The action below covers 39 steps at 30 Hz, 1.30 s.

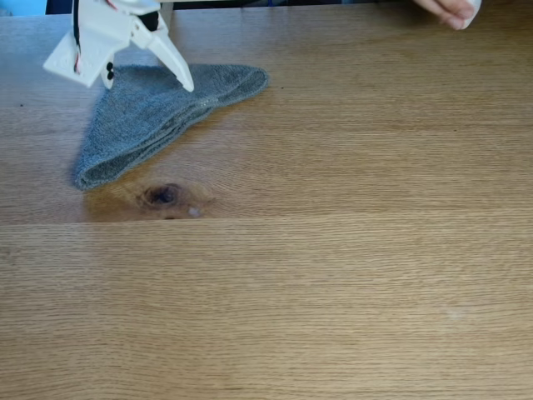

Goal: Clean the area in front of the robot

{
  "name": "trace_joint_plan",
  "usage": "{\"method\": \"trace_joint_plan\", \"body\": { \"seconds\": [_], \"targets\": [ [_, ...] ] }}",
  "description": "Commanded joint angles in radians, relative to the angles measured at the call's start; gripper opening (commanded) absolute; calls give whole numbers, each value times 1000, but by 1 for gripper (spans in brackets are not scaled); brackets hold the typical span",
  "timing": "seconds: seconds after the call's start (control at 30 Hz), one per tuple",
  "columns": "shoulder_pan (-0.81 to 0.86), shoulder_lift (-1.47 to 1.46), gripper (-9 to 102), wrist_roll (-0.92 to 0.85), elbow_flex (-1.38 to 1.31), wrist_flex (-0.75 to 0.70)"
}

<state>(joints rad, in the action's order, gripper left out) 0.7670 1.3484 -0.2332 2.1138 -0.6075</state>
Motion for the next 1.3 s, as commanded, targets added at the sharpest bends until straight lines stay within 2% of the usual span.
{"method": "trace_joint_plan", "body": {
  "seconds": [0.0, 0.27, 0.8, 1.27],
  "targets": [
    [67, -100, 54, -17, -152, 46],
    [114, -281, 52, -40, -230, 40],
    [41, -408, 36, -103, -224, -104],
    [-66, -474, 10, -71, -224, -120]
  ]
}}
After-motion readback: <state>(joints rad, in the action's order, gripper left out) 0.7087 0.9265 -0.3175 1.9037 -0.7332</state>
